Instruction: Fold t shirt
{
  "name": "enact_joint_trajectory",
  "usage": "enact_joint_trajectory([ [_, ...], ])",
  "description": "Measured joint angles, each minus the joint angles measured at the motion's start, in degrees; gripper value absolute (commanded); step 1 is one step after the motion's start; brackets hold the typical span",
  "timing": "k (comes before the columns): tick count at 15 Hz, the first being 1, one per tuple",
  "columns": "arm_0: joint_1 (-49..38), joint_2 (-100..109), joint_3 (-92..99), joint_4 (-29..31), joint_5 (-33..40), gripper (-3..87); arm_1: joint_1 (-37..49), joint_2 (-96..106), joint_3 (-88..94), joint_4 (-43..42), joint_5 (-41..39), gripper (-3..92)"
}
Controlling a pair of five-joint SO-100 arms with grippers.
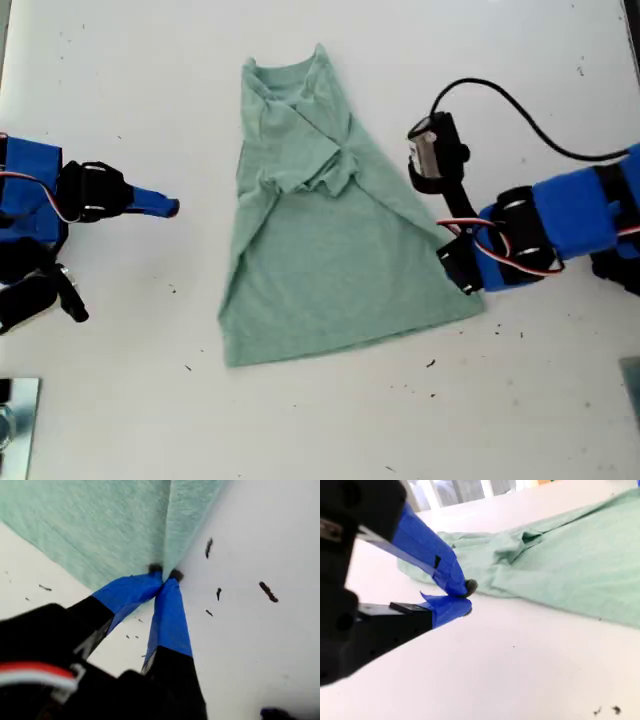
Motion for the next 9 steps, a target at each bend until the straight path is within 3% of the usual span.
enact_joint_trajectory([
  [4,0.0,0.0,0.0,0.0,0.1,-0.2,0.4,-3.3,-32.8,26.4,-6.4,-0.8],
  [9,0.0,0.0,0.0,0.0,0.1,-0.2,0.4,-14.7,-44.9,22.9,-7.5,-0.8],
])
